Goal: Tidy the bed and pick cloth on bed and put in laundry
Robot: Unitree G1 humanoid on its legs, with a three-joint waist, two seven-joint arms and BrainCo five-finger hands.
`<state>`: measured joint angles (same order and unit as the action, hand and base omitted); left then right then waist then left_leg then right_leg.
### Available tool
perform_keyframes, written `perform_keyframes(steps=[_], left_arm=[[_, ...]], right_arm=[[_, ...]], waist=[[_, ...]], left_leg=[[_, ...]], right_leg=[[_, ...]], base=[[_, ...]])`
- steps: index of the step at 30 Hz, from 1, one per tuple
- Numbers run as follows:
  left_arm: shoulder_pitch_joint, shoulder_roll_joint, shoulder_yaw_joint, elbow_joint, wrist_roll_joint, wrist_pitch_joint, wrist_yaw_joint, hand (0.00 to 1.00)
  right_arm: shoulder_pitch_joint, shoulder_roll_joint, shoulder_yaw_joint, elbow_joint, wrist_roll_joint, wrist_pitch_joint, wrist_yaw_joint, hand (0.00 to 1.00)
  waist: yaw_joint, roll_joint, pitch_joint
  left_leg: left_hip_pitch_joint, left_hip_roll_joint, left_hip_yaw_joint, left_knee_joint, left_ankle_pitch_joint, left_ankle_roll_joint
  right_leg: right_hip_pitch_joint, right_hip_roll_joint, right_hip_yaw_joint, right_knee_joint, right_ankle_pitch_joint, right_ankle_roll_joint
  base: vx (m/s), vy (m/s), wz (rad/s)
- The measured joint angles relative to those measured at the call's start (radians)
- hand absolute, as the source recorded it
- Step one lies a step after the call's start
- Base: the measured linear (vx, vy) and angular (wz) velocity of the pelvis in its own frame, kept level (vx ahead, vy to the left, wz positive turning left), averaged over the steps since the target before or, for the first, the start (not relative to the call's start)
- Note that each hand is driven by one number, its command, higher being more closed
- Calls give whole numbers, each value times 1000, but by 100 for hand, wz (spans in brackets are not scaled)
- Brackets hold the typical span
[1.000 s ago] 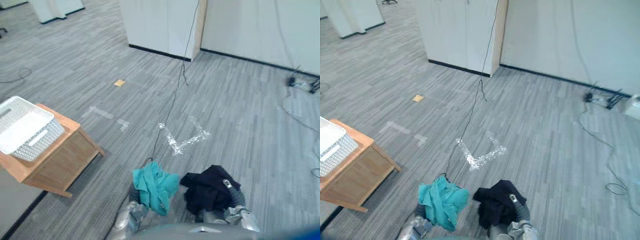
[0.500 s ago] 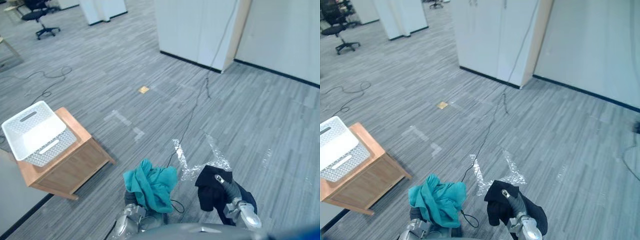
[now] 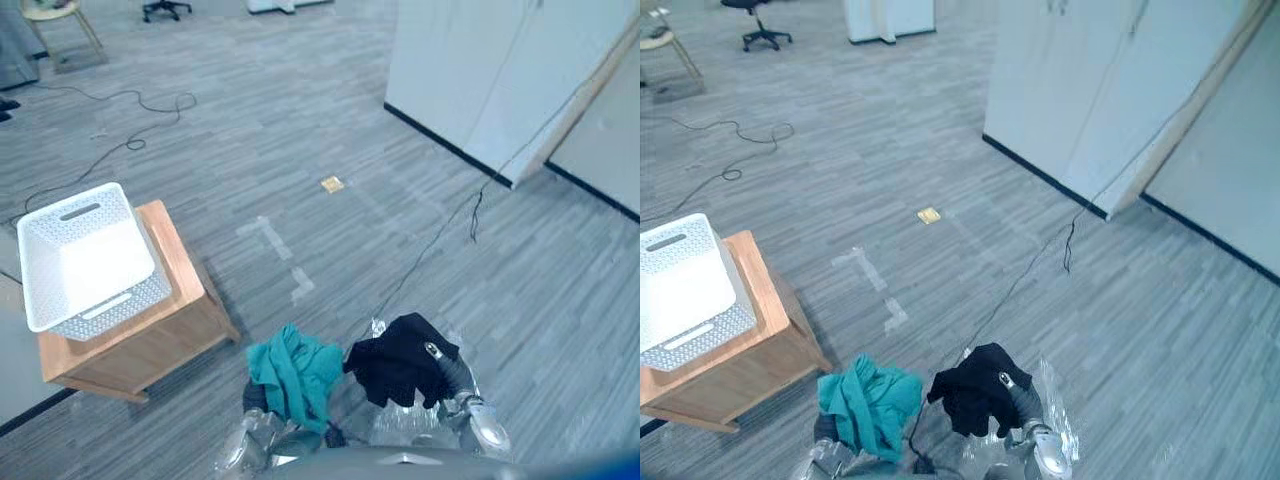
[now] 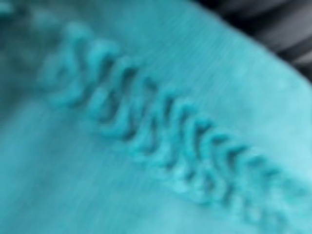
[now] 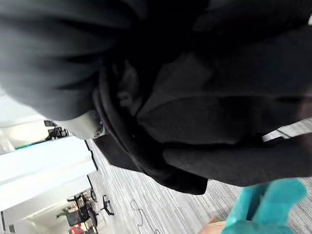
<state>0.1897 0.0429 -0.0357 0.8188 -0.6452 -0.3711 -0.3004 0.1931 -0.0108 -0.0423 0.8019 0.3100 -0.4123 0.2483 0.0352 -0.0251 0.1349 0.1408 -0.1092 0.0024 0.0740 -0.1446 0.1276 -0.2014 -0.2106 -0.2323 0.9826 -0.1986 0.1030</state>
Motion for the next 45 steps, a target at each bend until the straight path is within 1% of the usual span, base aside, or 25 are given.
perform_keyframes(steps=[3, 4, 7, 8, 9, 10, 11, 14, 15, 17, 19, 22, 25, 27, 29, 30, 32, 35, 37, 38, 39, 40, 41, 42, 45], left_arm=[[-12, -11, 7, -3, -2, 6, 1, 100], [-15, -19, 22, -4, -4, 7, 1, 100], [-8, -32, 64, -7, -10, 2, 0, 100], [-4, -34, 76, -7, -11, 2, 1, 100], [1, -37, 85, -6, -12, 2, 1, 100], [6, -52, 82, -3, -10, 2, -3, 100], [6, -63, 84, -3, -10, 2, -7, 100], [32, -80, 88, -2, -21, 15, -28, 100], [47, -79, 108, -18, -48, 33, -50, 100], [68, -83, 136, -18, -77, 38, -78, 100], [91, -80, 153, -22, -78, 31, -111, 100], [105, -78, 153, -42, -82, 26, -122, 100], [97, -75, 140, -42, -90, 22, -115, 100], [88, -71, 122, -42, -90, 21, -105, 100], [85, -68, 119, -46, -90, 21, -89, 100], [82, -62, 126, -49, -90, 22, -86, 100], [73, -59, 135, -47, -89, 24, -86, 100], [69, -55, 134, -30, -89, 21, -87, 100], [70, -34, 127, 5, -89, 12, -88, 100], [69, -28, 120, 10, -88, 12, -88, 100], [67, -12, 113, 22, -83, 13, -88, 100], [64, -6, 111, 28, -74, 13, -83, 100], [60, -4, 108, 27, -70, 13, -81, 100], [46, 1, 100, 24, -68, 17, -66, 100], [20, 5, 65, -22, -69, 39, -41, 100]], right_arm=[[45, 4, -3, -31, 2, -12, -17, 100], [51, 10, -3, -41, 2, -20, -17, 100], [52, 33, 10, -58, 2, -40, -15, 100], [55, 37, 21, -65, 1, -40, -12, 100], [55, 41, 33, -80, 0, -40, -6, 100], [55, 35, 36, -104, 3, -40, -6, 100], [55, 27, 38, -112, 7, -40, -6, 100], [42, 14, 59, -127, 37, -25, -8, 100], [42, 6, 70, -152, 37, -12, -8, 100], [42, -2, 92, -167, 37, -7, 5, 100], [46, -8, 92, -166, 37, -4, 26, 100], [39, -15, 86, -166, 37, 2, 31, 100], [19, -39, 80, -167, 35, 3, 32, 100], [13, -48, 67, -170, 28, 3, 22, 100], [11, -43, 56, -188, 19, 3, 10, 100], [7, -35, 55, -206, 19, 3, 2, 100], [1, -36, 56, -232, 18, 3, -1, 100], [-10, -28, 59, -238, 15, 15, -6, 100], [-30, -28, 75, -214, -11, 35, -7, 100], [-34, -28, 86, -211, -11, 36, -8, 100], [-33, -28, 110, -209, -11, 36, -10, 100], [-25, -28, 126, -210, -11, 35, -15, 100], [-20, -28, 131, -216, -11, 35, -17, 100], [3, -27, 139, -234, -9, 35, -21, 100], [78, -25, 149, -284, -7, 34, -54, 100]], waist=[[-20, 9, -1], [-20, 16, -1], [-11, 15, -2], [-11, 9, -5], [-17, 21, -3], [-24, 53, 5], [-23, 64, 4], [-14, 63, -3], [-9, 60, -7], [5, 64, -8], [12, 65, -8], [18, 54, 1], [34, 52, 3], [34, 49, 4], [39, 41, 1], [41, 22, 2], [44, 18, 3], [64, 13, 2], [62, 2, -1], [61, -5, 0], [53, -19, 2], [34, -19, 2], [31, -19, 2], [17, -25, 2], [-12, -28, 1]], left_leg=[[24, 16, -124, 23, -45, -15], [24, 35, -160, 51, -73, -28], [18, 77, -210, 131, -165, -84], [19, 84, -211, 146, -186, -99], [29, 118, -201, 168, -219, -130], [44, 159, -195, 172, -228, -147], [54, 179, -196, 174, -227, -151], [-15, 199, -201, 398, -180, -166], [-108, 202, -198, 593, -106, -188], [-234, 242, -152, 816, 35, -214], [-338, 294, -65, 957, 36, -199], [-406, 289, 46, 882, -18, -198], [-387, 211, 174, 480, -28, -197], [-371, 170, 267, 244, 41, -176], [-360, 154, 352, 134, 141, -109], [-355, 119, 373, 122, 141, -38], [-353, 89, 372, 121, 128, 13], [-304, 69, 371, 118, 102, 45], [-219, 68, 342, 100, 43, 36], [-197, 65, 335, 94, 29, 33], [-154, 61, 307, 81, 14, 24], [-116, 61, 275, 71, 8, 19], [-100, 62, 256, 63, 2, 17], [-70, 64, 221, 56, -9, 14], [-29, 70, 115, 58, -55, -2]], right_leg=[[-52, 6, 12, -338, -18, -1], [-47, 26, 32, -517, 14, -5], [-16, 71, 122, -829, 127, 0], [-7, 70, 133, -842, 177, 6], [10, 93, 128, -815, 253, -22], [10, 115, 99, -749, 211, -52], [8, 124, 78, -714, 176, -67], [53, 136, 9, -651, 70, -100], [79, 146, -10, -656, 48, -108], [133, 173, -29, -696, 28, -128], [202, 189, -58, -745, 16, -134], [317, 188, -90, -843, 11, -131], [387, 159, -132, -887, 2, -111], [430, 144, -164, -922, -11, -86], [467, 129, -189, -947, -30, -51], [475, 102, -193, -946, -39, -29], [469, 75, -177, -936, -15, -5], [432, 46, -51, -778, 43, 60], [304, 9, -2, -397, 119, 138], [249, -5, 11, -271, 159, 146], [156, -26, 28, -57, 170, 141], [77, -42, 15, 74, 147, 101], [40, -43, 14, 105, 132, 75], [-24, -38, 20, 109, 104, 35], [-129, -16, 25, -103, 60, 9]], base=[[274, -165, 125], [298, -228, 102], [354, -327, 66], [385, -402, 61], [435, -462, 77], [357, -380, 80], [434, -419, 76], [346, -352, 56], [172, -247, 29], [290, -257, 20], [324, -201, 33], [281, -124, 36], [301, 44, 23], [378, 118, 47], [426, 139, 45], [545, 174, 35], [454, 159, 31], [501, 224, 19], [382, 151, 21], [349, 105, 27], [324, 69, 46], [307, 54, 55], [279, 21, 77], [261, -24, 85], [287, -101, 106]])
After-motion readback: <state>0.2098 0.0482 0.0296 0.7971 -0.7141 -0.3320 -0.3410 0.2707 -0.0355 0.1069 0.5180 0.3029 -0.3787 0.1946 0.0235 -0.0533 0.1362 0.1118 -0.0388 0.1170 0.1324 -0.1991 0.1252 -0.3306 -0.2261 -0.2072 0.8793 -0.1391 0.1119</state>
